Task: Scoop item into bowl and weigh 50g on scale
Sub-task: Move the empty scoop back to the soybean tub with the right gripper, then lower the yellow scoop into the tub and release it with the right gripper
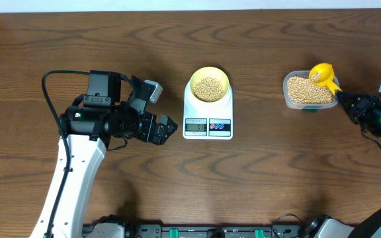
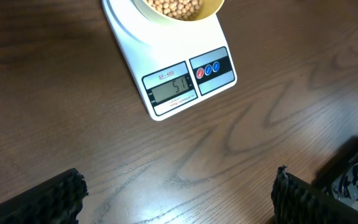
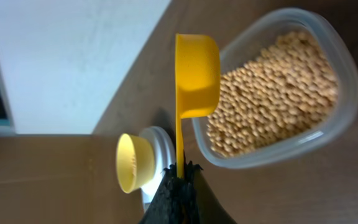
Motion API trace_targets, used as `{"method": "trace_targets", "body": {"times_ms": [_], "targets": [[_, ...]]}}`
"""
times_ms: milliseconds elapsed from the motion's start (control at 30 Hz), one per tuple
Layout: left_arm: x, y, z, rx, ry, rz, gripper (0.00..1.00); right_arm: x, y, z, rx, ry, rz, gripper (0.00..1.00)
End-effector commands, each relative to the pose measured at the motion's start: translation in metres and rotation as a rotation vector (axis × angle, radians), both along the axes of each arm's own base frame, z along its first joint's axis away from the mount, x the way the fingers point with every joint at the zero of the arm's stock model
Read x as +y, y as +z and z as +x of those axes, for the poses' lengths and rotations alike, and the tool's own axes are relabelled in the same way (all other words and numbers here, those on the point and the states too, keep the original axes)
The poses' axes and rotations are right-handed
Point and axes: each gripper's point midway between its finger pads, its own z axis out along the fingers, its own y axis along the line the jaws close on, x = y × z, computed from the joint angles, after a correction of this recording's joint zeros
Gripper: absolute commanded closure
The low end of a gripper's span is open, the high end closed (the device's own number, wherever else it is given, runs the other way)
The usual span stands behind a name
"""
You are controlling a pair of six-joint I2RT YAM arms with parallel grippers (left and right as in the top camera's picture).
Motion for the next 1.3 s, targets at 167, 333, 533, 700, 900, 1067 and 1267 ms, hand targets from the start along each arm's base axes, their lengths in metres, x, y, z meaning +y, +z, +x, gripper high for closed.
{"method": "trace_targets", "body": {"times_ms": [167, 333, 533, 700, 900, 1067, 1267], "targets": [[0.003, -0.004, 0.0, 0.009, 0.004, 0.011, 0.02, -0.015, -0.024, -0.014, 0.096, -0.037, -0.172, 0.99], [0.003, -0.004, 0.0, 0.009, 0.004, 0.011, 0.02, -0.012, -0.028, -0.013, 0.112, -0.031, -0.194, 0.97], [0.003, -0.004, 0.0, 0.009, 0.004, 0.011, 0.03, -0.003, -0.03, -0.011, 0.122, -0.007, -0.212, 0.67], [0.003, -0.004, 0.0, 0.009, 0.004, 0.011, 0.02, -0.005, -0.031, -0.009, 0.124, -0.018, -0.226, 0.27], [0.003, -0.004, 0.0, 0.009, 0.004, 0.011, 0.02, -0.01, -0.026, -0.003, 0.121, -0.071, -0.189, 0.01], [0.003, -0.004, 0.0, 0.009, 0.004, 0.011, 0.02, -0.005, -0.012, 0.011, 0.07, -0.092, -0.138, 0.01], [0.003, -0.004, 0.0, 0.009, 0.004, 0.011, 0.02, 0.04, 0.032, 0.049, -0.12, -0.022, -0.1, 0.01]]}}
